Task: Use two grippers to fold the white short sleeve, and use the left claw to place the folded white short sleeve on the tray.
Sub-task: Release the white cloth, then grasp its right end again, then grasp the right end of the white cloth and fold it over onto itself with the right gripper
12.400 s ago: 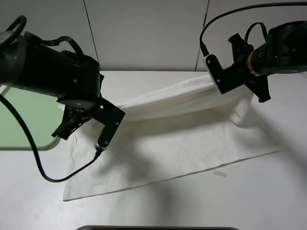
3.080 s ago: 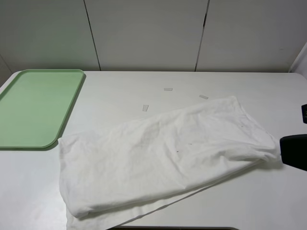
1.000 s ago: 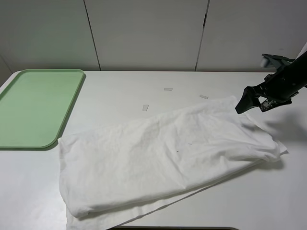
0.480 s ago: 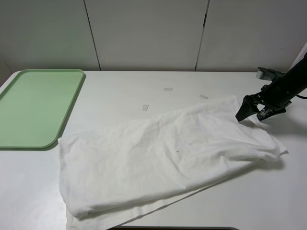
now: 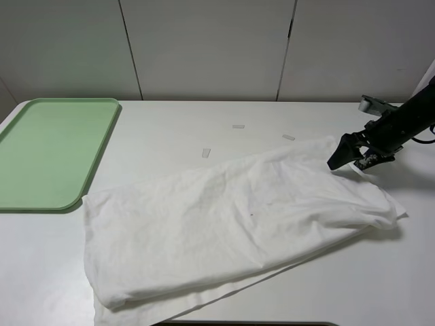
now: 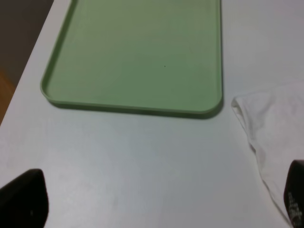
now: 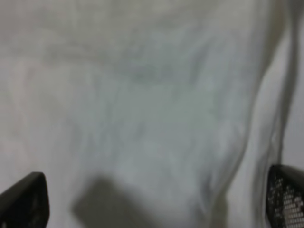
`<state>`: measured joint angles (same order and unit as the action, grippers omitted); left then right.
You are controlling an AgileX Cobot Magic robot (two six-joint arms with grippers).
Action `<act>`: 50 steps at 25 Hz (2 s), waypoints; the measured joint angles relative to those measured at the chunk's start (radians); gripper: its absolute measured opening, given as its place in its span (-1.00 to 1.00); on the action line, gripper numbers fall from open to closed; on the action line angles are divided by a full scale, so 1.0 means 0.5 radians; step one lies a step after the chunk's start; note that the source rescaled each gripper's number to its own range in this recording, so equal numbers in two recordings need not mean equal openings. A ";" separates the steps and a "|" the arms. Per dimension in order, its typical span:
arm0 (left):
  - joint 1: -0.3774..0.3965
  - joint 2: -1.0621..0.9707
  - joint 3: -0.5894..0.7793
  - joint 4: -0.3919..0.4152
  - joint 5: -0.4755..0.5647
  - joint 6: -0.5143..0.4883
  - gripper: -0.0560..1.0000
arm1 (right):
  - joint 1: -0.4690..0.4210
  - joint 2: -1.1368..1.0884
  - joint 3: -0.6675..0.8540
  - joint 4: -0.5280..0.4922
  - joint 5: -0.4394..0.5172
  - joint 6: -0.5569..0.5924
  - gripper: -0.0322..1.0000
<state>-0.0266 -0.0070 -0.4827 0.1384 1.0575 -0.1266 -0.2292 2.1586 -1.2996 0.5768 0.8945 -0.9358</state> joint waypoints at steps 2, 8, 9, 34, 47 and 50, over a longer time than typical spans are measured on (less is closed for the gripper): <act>0.000 0.000 0.000 0.000 0.000 0.000 1.00 | 0.000 0.007 -0.003 0.036 0.036 -0.028 1.00; 0.000 0.000 0.000 0.000 0.000 0.000 1.00 | 0.006 0.015 -0.003 0.086 0.125 -0.036 1.00; 0.000 0.000 0.000 0.000 0.000 0.000 1.00 | 0.017 0.021 -0.003 0.086 0.134 -0.038 0.93; 0.000 0.000 0.002 0.000 0.013 0.000 1.00 | 0.311 -0.311 0.023 -0.649 -0.008 0.753 -0.94; 0.000 0.000 0.002 0.000 0.013 0.000 1.00 | 0.770 -0.575 0.023 -0.833 0.079 1.602 -0.94; 0.000 0.000 0.002 0.000 0.013 0.000 1.00 | 0.981 -0.575 0.023 -0.833 0.147 1.766 -0.94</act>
<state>-0.0266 -0.0070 -0.4815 0.1384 1.0640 -0.1266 0.2616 1.8709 -1.2882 0.1605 0.9682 -0.0529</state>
